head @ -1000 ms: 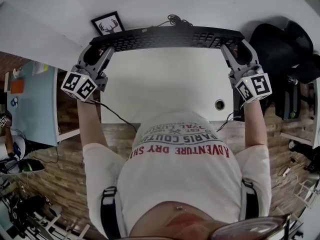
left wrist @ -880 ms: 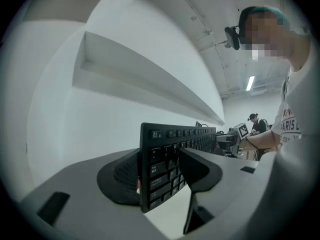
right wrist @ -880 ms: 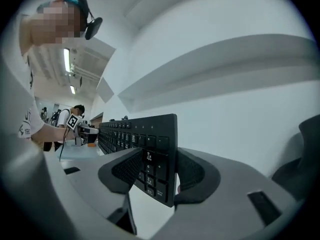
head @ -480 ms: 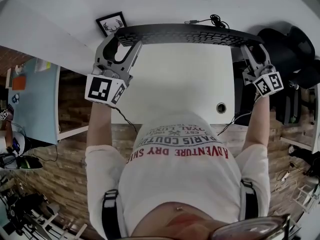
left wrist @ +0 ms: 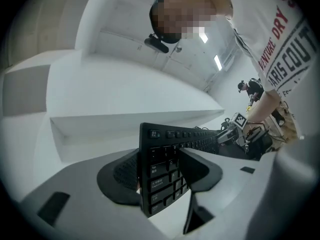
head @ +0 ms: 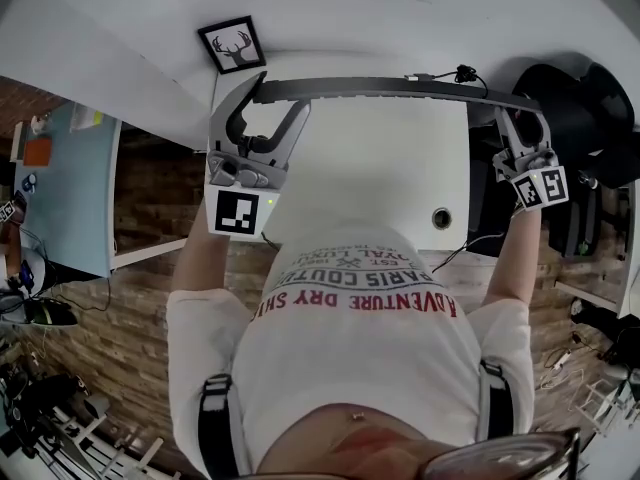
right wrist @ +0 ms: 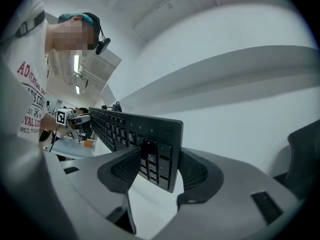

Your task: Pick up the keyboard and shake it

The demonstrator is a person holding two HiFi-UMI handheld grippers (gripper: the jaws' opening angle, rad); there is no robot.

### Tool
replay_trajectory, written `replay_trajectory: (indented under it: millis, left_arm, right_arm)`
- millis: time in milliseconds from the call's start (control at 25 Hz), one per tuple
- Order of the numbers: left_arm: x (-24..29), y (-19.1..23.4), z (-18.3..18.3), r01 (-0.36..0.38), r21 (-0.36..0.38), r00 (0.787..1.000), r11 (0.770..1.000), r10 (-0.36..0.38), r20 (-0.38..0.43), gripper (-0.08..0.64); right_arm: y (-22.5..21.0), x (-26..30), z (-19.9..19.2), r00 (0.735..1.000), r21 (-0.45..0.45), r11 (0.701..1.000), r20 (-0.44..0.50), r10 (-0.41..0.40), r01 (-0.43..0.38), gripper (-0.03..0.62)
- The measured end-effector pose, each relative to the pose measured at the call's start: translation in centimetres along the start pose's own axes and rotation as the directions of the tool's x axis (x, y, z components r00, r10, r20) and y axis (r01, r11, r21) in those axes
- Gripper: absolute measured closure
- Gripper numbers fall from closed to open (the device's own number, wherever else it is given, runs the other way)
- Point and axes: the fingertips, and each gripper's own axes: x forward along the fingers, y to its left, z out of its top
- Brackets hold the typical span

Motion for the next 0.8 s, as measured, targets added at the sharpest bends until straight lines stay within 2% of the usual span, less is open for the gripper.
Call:
replay_trajectory:
  millis: [160,320,440,640,800]
  left_arm:
    - [-0.6,-0.8,0.5,0.015,0.078,1.0,0.997,-0.016,0.013,0.319]
    - [-0.8,-0.8,0.2,0.022,0.087,1.0,0.996,-0.022,0.0,0.319]
    - [-0.8,-0.5,-1.1,0.027,0.026,0.998,0.999,-0.026,-0.05,0.319]
    - [-0.4,0.9,-3.8,0.027,-0.156,0.992,0.987,-0.046,-0.12,0.319]
    - [-1.1,1.5,-6.7,0.045,-0.179,0.978,0.983,-0.08,-0.195,0.319]
  right_arm:
    - [0.3,-0.4,-0.7,1.0,-0.009,1.0,-0.017,-0.008,0.008,0.359]
    - [0.5,-0.3,-1.3,0.999,-0.008,1.0,-0.034,-0.01,0.01,0.357]
    - [0.8,-0.2,-1.6,0.998,-0.01,1.0,-0.056,-0.009,0.008,0.357]
    - [1.6,0.6,-3.1,0.99,0.003,1.0,-0.143,-0.004,0.005,0.359]
    - [2.7,1.3,-5.2,0.974,0.044,0.999,-0.225,0.011,-0.001,0.359]
